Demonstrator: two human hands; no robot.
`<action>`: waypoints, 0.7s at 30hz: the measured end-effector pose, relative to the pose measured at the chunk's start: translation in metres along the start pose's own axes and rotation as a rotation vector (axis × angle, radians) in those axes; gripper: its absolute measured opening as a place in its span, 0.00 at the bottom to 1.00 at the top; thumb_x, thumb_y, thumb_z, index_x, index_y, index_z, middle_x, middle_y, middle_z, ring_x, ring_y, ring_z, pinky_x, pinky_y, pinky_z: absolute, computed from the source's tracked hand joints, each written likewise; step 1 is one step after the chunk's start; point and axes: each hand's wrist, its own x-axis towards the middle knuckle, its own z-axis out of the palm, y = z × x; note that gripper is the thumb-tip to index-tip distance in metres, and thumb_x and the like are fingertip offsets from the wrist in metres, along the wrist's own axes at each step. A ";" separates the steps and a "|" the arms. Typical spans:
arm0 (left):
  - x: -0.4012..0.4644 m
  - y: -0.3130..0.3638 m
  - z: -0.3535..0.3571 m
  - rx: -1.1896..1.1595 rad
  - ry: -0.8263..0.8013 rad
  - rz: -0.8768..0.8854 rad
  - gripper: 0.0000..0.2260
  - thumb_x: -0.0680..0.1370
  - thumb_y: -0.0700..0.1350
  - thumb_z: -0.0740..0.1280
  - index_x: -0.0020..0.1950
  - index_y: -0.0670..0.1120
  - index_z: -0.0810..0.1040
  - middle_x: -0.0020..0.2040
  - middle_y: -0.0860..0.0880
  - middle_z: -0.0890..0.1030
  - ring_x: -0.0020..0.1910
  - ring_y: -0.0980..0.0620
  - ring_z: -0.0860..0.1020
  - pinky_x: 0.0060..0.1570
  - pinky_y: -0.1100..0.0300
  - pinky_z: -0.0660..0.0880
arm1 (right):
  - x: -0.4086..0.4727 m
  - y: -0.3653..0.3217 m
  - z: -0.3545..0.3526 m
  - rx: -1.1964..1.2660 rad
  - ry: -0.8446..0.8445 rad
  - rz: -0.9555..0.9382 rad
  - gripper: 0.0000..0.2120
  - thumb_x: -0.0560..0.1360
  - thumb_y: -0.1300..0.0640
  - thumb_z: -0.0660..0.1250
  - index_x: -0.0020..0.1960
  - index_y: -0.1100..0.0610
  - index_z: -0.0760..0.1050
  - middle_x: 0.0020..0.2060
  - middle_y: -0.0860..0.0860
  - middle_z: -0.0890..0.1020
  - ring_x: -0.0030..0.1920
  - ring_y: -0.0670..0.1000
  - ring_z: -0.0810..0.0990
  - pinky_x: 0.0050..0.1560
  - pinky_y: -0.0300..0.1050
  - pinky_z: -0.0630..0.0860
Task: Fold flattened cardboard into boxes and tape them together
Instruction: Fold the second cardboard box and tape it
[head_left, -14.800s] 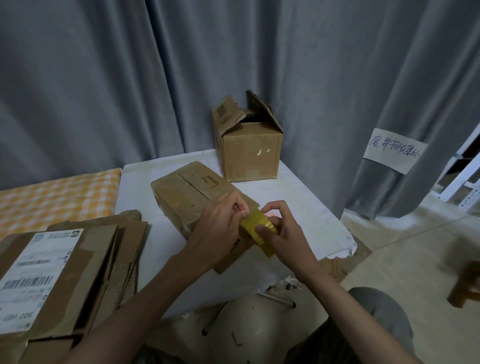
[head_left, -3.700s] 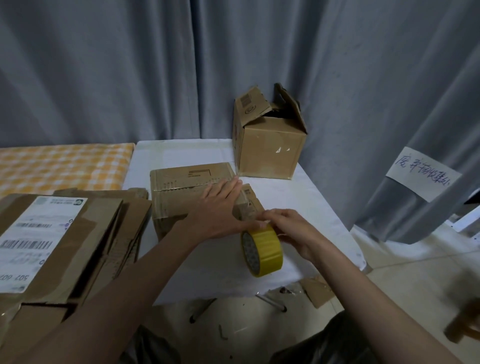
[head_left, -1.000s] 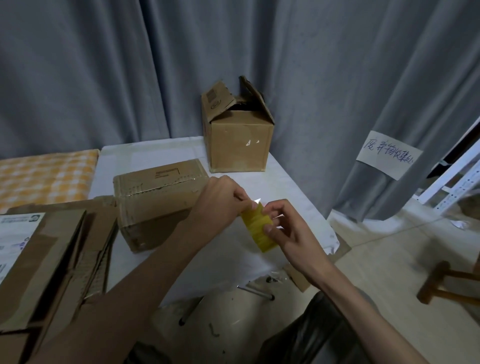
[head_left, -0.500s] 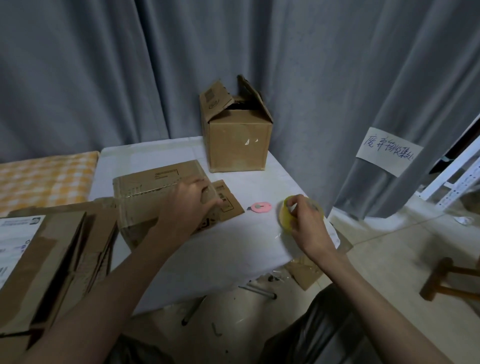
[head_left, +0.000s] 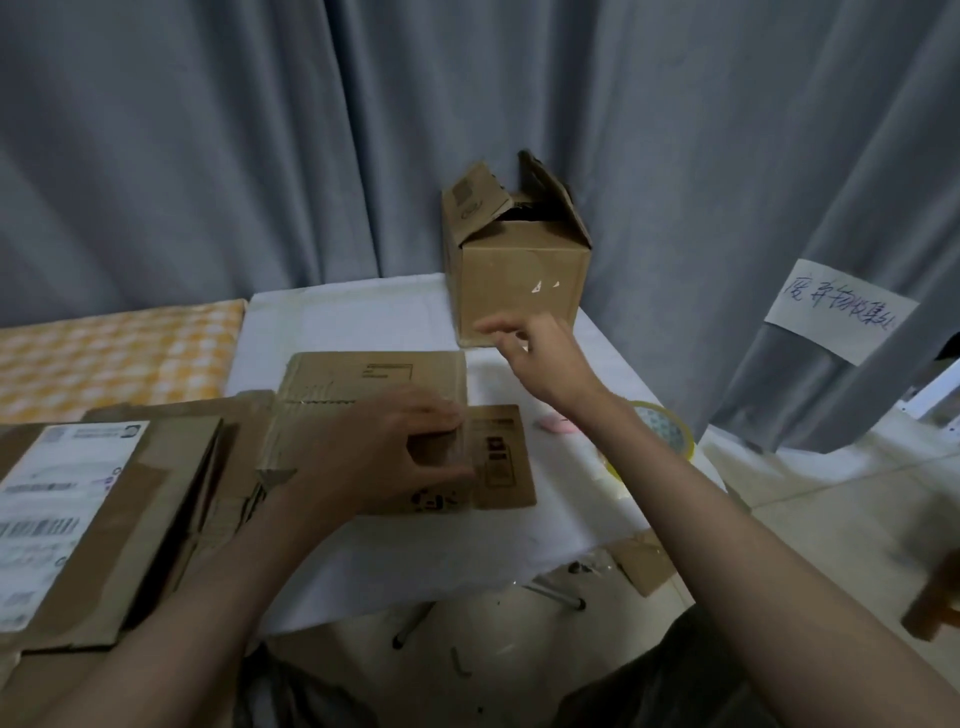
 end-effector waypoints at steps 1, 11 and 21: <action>-0.005 0.000 0.001 -0.020 0.005 0.003 0.28 0.69 0.67 0.70 0.57 0.48 0.84 0.56 0.52 0.84 0.55 0.57 0.79 0.58 0.60 0.76 | 0.009 -0.004 0.004 0.013 -0.045 -0.007 0.16 0.81 0.64 0.59 0.62 0.56 0.82 0.60 0.50 0.83 0.62 0.47 0.79 0.58 0.29 0.67; -0.011 -0.001 0.001 -0.095 -0.050 -0.014 0.29 0.68 0.66 0.71 0.62 0.49 0.80 0.62 0.54 0.79 0.59 0.56 0.77 0.58 0.55 0.77 | 0.038 0.023 0.037 0.245 -0.273 0.122 0.21 0.80 0.70 0.53 0.52 0.60 0.85 0.54 0.56 0.85 0.49 0.46 0.80 0.60 0.42 0.77; -0.008 0.008 0.011 0.057 -0.004 -0.031 0.23 0.69 0.68 0.68 0.52 0.52 0.74 0.54 0.56 0.75 0.50 0.54 0.75 0.44 0.53 0.78 | 0.046 0.079 0.040 0.902 -0.525 0.292 0.12 0.80 0.67 0.64 0.57 0.58 0.83 0.54 0.56 0.85 0.50 0.49 0.85 0.53 0.38 0.79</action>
